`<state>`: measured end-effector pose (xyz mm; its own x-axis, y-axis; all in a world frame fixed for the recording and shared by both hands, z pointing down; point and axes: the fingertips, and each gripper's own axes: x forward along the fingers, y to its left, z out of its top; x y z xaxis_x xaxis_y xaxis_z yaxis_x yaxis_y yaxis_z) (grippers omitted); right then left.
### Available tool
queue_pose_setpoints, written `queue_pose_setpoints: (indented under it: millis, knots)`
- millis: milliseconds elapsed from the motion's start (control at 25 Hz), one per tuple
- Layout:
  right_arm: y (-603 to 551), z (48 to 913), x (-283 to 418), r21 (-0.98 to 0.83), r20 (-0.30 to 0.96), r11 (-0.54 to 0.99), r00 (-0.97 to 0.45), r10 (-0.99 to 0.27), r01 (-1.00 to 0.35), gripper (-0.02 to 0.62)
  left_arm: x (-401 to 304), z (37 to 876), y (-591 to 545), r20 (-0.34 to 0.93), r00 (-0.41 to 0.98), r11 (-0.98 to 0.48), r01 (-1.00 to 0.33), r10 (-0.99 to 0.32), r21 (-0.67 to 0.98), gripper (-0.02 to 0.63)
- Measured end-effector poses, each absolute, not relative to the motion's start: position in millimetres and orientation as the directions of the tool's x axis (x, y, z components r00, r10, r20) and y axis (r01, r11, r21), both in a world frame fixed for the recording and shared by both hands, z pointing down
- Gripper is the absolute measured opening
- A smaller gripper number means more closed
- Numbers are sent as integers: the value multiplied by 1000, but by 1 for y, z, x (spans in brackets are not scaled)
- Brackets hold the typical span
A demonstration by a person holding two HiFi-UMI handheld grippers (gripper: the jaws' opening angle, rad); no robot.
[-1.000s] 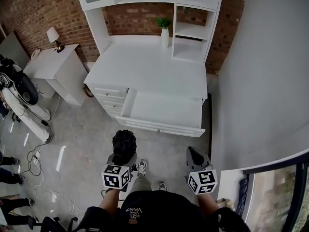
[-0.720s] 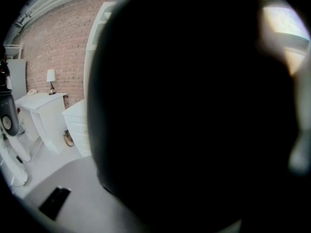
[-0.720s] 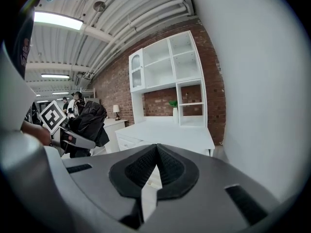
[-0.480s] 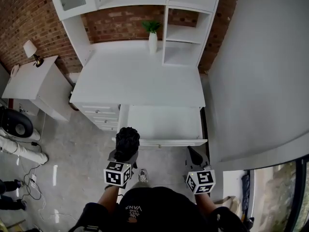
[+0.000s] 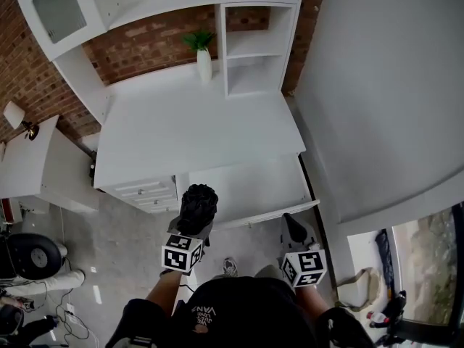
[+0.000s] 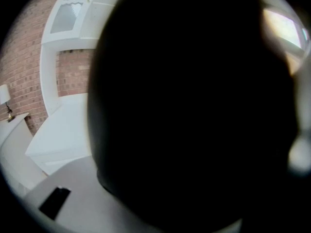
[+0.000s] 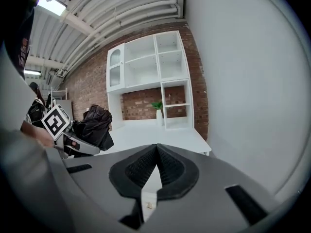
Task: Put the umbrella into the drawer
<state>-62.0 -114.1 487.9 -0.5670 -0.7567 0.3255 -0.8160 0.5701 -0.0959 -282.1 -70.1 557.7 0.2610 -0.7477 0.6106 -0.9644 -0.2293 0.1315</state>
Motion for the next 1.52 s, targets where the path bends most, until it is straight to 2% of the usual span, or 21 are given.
queue_pose_setpoints:
  millis: [520,1200,1520]
  knots:
    - [-129,508,-28,-98,364,465,-466,-806,-880,-8,-247,595,-143,659,369,-426,-901,-655,80,230]
    - [-193,530,51,-104,402,442,-444,-801,-891,-8,-145,680,-244,777,365,-566,-824,-512,14,230]
    - [-214,546,74,-132,436,420,-434,-789,-898,-8,-116,726,-270,843,322,-590,-808,-430,8,230]
